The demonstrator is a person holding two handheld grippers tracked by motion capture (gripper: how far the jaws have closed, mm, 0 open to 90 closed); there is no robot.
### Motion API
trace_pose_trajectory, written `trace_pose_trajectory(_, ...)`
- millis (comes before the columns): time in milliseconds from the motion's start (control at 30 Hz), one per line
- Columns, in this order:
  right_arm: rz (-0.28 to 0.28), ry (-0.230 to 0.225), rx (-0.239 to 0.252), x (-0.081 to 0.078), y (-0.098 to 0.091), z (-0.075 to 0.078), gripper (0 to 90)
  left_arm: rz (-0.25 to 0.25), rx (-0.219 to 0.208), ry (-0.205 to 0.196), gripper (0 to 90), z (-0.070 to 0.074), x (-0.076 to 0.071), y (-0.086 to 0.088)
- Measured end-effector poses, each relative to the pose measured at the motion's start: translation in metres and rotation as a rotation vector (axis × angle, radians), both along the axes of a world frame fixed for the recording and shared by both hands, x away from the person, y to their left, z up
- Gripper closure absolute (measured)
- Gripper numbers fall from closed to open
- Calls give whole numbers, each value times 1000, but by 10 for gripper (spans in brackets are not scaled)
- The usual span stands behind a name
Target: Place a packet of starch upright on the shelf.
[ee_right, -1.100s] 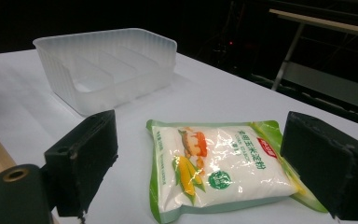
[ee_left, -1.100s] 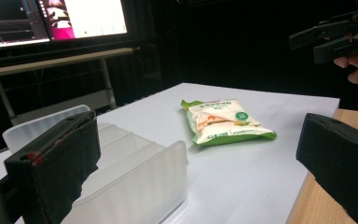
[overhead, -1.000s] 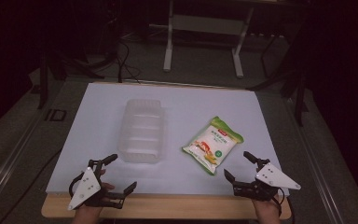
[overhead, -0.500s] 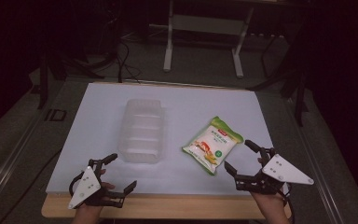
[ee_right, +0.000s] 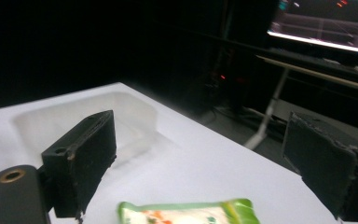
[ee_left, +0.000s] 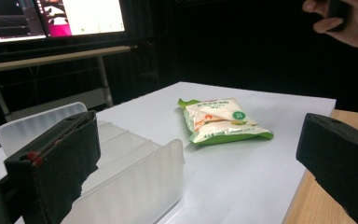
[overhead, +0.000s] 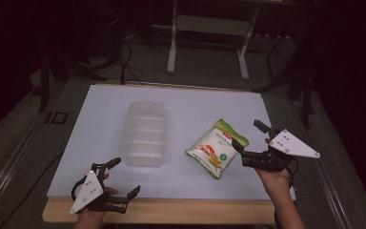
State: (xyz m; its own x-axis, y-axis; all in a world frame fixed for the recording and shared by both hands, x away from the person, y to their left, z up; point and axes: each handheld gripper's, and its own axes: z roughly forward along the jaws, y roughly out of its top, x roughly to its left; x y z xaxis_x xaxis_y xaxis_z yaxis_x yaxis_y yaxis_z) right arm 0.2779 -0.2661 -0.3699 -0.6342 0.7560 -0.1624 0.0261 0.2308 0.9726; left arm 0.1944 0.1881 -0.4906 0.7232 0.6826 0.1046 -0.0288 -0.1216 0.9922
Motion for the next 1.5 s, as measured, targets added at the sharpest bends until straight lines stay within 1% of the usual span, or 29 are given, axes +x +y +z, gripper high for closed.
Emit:
trace_pose_trajectory(67, -18, 13, -5, 8, -1, -2, 99, 1, -4, -1, 0, 0, 0, 0)
trace_pose_trajectory(100, -52, 22, -20, 17, -2, -4, 100, 0, -4, 1, 0, 0, 0, 0)
trace_pose_trajectory(133, -52, 22, -20, 17, -2, -4, 100, -1, -4, 2, 0, 0, 0, -1)
trace_pose_trajectory(233, -75, 50, -42, 31, -4, -8, 100, -5, -7, 3, 0, -1, 1, -1)
trace_pose_trajectory(267, -77, 64, -48, 36, -5, -10, 100, -7, -7, 5, 0, -1, 1, -1)
trace_pose_trajectory(300, -87, 96, -52, 48, -8, -14, 100, -6, -3, 9, 0, -1, 2, -2)
trace_pose_trajectory(333, -87, 96, -52, 48, -8, -14, 100, -6, -3, 9, 0, -1, 2, -2)
trace_pose_trajectory(367, -95, 120, -53, 56, -10, -18, 100, -5, -2, 9, 0, -2, 2, -2)
trace_pose_trajectory(400, -95, 120, -53, 56, -10, -18, 100, -5, 0, 8, 0, -2, 2, -2)
trace_pose_trajectory(467, -120, 125, -51, 63, -13, -22, 100, -2, 5, 5, 0, -2, 2, -3)
trace_pose_trajectory(500, -126, 146, -46, 70, -15, -26, 100, -2, 7, 8, 0, -2, 2, -3)
trace_pose_trajectory(600, -131, 157, -56, 73, -16, -30, 100, -2, 8, 10, 0, -2, 2, -3)
trace_pose_trajectory(633, -131, 173, -65, 78, -18, -36, 100, -3, 6, 10, 0, -2, 2, -3)
trace_pose_trajectory(667, -131, 173, -65, 78, -18, -36, 100, -2, 6, 10, 0, -2, 2, -3)
trace_pose_trajectory(700, -141, 180, -78, 83, -20, -43, 100, 0, 5, 10, 0, -2, 3, -3)
trace_pose_trajectory(733, -141, 180, -78, 83, -20, -43, 100, 3, 6, 13, 0, -2, 3, -2)
trace_pose_trajectory(767, -148, 217, -85, 89, -22, -53, 100, 4, 7, 15, 0, -2, 3, -2)
trace_pose_trajectory(800, -148, 217, -85, 89, -22, -53, 100, 4, 8, 15, 0, -2, 3, -2)
trace_pose_trajectory(833, -153, 242, -90, 95, -24, -63, 100, 4, 7, 15, 0, -2, 3, -2)
trace_pose_trajectory(867, -153, 242, -90, 95, -24, -63, 100, 4, 7, 15, 0, -2, 3, -2)
trace_pose_trajectory(900, -149, 260, -83, 100, -27, -72, 104, 4, 10, 13, 0, -2, 3, -3)
trace_pose_trajectory(933, -149, 260, -83, 100, -27, -72, 104, 4, 14, 11, 0, -2, 3, -3)
trace_pose_trajectory(1000, -152, 275, -75, 104, -30, -80, 120, 8, 16, 10, 0, -1, 3, -2)
trace_pose_trajectory(1033, -150, 296, -69, 107, -33, -84, 140, 8, 14, 11, 0, -1, 3, -2)
trace_pose_trajectory(1167, -157, 362, -73, 117, -38, -100, 137, 9, 7, 17, 0, -2, 4, 0)
trace_pose_trajectory(1200, -165, 369, -76, 118, -38, -103, 136, 8, 7, 18, 0, -2, 4, -1)
trace_pose_trajectory(1300, -165, 422, -89, 122, -39, -114, 136, 2, 13, 20, 0, -2, 4, -2)
trace_pose_trajectory(1367, -158, 453, -80, 125, -40, -122, 136, 0, 17, 19, 0, -2, 3, -2)
trace_pose_trajectory(1500, -154, 491, -88, 127, -42, -134, 137, -1, 16, 21, 0, -2, 3, -2)
